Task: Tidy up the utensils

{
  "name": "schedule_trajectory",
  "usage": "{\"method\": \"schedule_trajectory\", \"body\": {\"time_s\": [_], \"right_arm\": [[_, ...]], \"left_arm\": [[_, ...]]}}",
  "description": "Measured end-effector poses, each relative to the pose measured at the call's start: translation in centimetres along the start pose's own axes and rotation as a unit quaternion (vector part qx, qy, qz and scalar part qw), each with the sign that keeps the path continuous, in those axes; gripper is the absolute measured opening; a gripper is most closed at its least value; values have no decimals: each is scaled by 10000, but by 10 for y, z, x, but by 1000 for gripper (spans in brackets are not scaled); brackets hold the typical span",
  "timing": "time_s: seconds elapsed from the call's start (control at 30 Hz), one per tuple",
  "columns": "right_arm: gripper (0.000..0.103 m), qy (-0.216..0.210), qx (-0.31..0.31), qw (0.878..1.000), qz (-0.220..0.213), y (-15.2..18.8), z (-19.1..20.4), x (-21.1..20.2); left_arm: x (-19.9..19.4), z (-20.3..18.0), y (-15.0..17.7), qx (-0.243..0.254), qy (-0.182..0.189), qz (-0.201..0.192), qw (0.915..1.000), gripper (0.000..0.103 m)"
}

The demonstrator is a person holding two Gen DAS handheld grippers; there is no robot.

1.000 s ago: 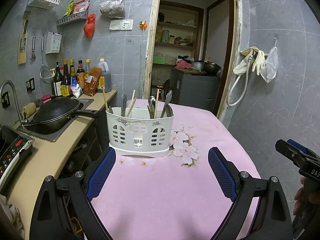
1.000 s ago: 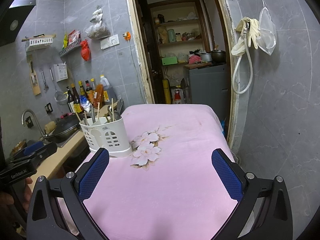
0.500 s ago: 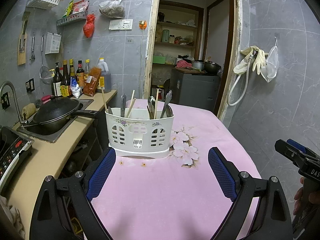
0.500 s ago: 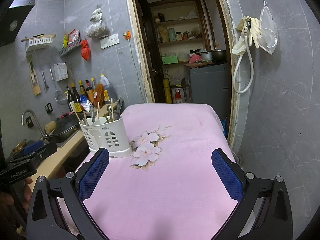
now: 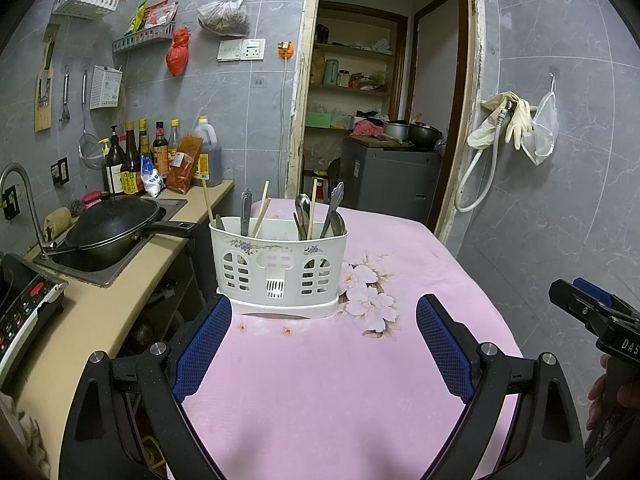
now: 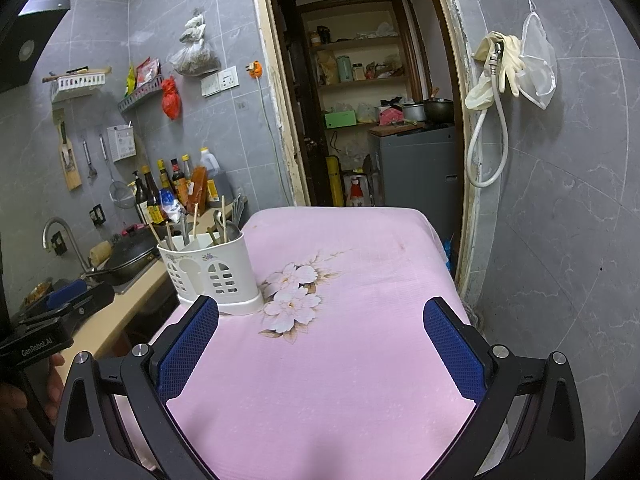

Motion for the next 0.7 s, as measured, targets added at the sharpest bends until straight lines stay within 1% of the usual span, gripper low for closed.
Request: {"method": "schedule_trajectory", "body": {"time_s": [0.37, 0.47, 0.7], "right_arm": [[103, 5, -2, 10000, -2, 0, 0, -1], [103, 4, 1, 10000, 2, -1, 0, -1], [103, 10, 9, 10000, 10, 0, -1, -2]], "left_arm": [[-2, -4, -8, 65, 26, -203, 9998, 90], [-3, -5, -8, 165, -68, -234, 9996, 90], [-2, -8, -7, 223, -91, -242, 9994, 90]]}}
Point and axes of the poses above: each gripper's, at about its wrist camera, not at the fingertips, and x roughly the way its jaws point, z to its left, y to its underside, the point moved 7 cm from there along x, roughly the way its jaws point, and after that the axes turned 7 degrees about -z, right-handed, at the moved point
